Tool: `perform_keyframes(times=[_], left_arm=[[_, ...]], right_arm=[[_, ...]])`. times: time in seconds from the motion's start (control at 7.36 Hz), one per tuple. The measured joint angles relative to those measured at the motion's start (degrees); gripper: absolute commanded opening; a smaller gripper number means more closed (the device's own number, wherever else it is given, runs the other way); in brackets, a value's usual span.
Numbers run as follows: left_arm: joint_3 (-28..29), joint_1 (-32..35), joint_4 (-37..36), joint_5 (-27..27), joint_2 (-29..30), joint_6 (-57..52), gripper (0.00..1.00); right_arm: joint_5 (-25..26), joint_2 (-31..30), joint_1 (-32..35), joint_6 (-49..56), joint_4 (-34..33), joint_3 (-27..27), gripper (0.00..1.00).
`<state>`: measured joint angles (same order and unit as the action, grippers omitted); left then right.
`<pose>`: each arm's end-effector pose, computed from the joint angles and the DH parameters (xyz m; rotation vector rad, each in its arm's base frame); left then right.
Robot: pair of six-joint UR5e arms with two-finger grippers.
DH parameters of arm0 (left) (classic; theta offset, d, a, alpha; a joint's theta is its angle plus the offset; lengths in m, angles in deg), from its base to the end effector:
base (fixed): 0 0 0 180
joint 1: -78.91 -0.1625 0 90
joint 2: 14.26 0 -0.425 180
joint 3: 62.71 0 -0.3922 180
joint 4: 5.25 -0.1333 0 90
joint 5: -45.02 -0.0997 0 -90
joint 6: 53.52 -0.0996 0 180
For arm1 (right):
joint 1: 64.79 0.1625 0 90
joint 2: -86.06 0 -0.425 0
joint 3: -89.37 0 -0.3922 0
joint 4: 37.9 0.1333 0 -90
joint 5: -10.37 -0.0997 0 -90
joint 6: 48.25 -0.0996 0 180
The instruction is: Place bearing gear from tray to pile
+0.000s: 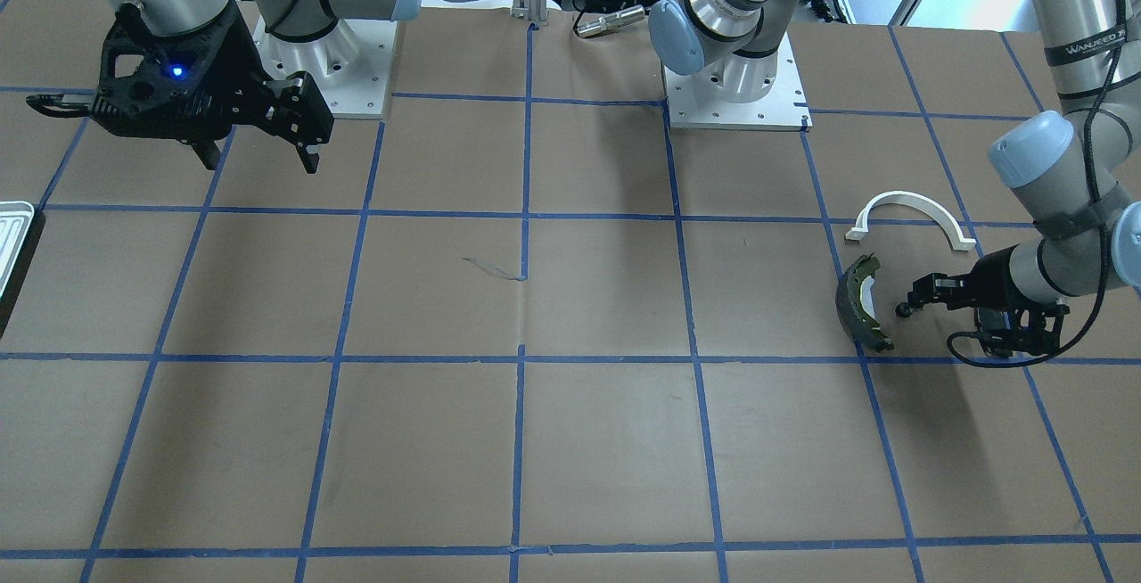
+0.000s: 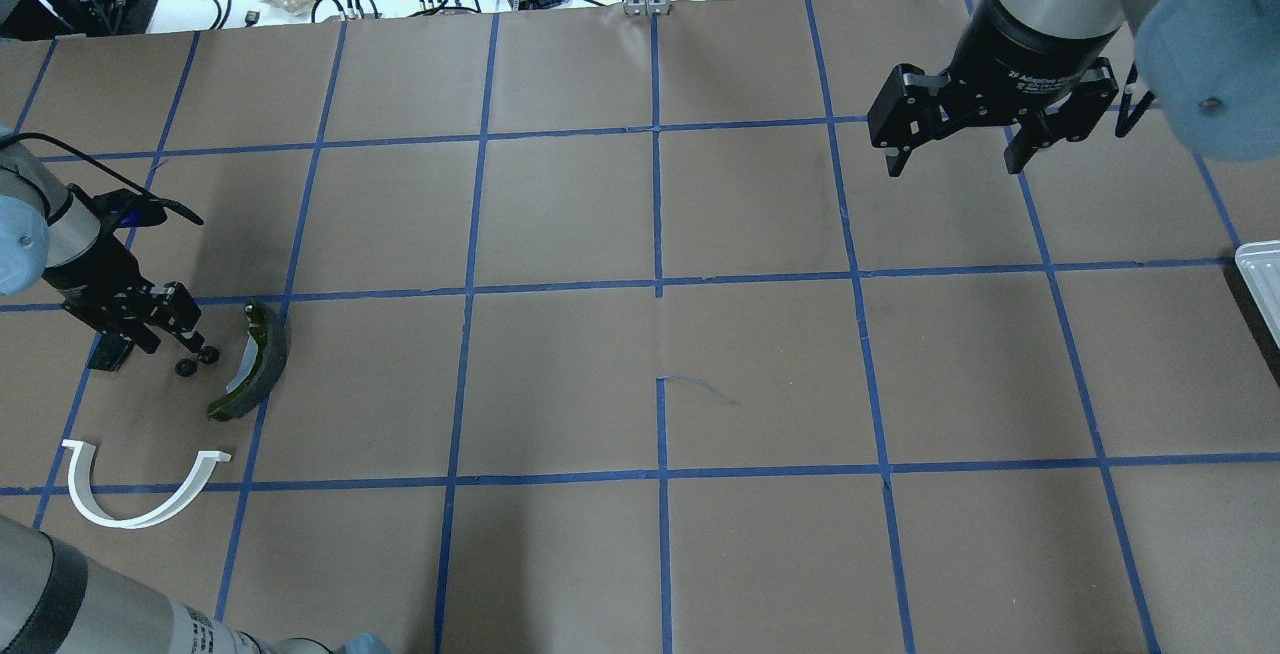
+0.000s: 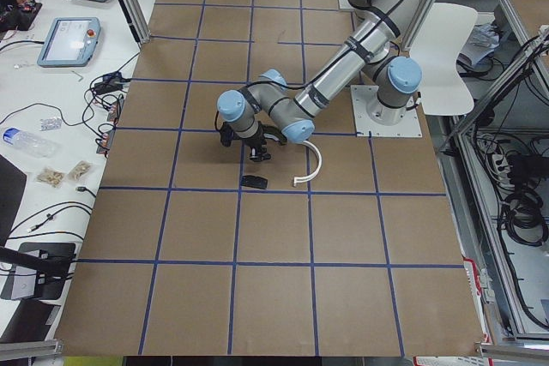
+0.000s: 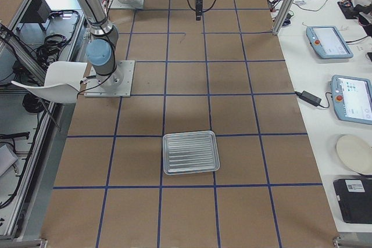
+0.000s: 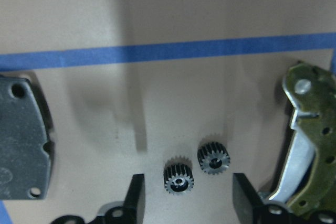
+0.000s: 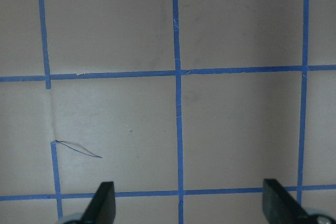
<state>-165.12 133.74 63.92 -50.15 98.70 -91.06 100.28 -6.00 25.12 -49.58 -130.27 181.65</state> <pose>0.2193 -0.5271 0.2058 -0.0803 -3.0373 -0.3935 0.1327 -0.4805 0.4899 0.0389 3.1388 -0.0589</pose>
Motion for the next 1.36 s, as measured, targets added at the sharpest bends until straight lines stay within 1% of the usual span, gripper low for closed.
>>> perform_keyframes(times=[0.14, 0.41, 0.68, 0.82, 1.09, 1.22, 1.36], left_arm=[[1.5, 0.5, 2.6, 0.5, -1.6, 0.8, 1.0], [7.7, 4.0, 12.5, 1.5, -5.4, 5.3, 1.0], [14.4, 11.2, 21.0, 1.8, -9.3, 12.6, 1.0], [16.5, 15.2, 23.8, 2.6, -11.4, 17.0, 1.0], [17.8, 23.0, 26.2, 6.0, -15.8, 28.1, 1.0], [17.5, 27.0, 26.3, 6.6, -17.2, 34.1, 1.0], [17.1, 30.3, 26.2, 6.6, -17.9, 37.6, 1.0]], right_arm=[[0.0, 0.0, 0.0, 0.0, 0.0, 0.0, 1.0], [0.1, 0.0, 0.0, 0.0, 0.0, 0.0, 1.0], [0.1, -0.1, 0.0, 0.0, 0.0, 0.1, 1.0], [0.0, -0.1, 0.0, -0.1, 0.0, 0.1, 1.0], [0.0, -0.1, 0.0, -0.2, 0.0, 0.1, 1.0], [0.0, -0.1, 0.0, -0.3, 0.0, 0.2, 1.0], [0.0, -0.1, 0.0, -0.3, 0.0, 0.2, 1.0]])
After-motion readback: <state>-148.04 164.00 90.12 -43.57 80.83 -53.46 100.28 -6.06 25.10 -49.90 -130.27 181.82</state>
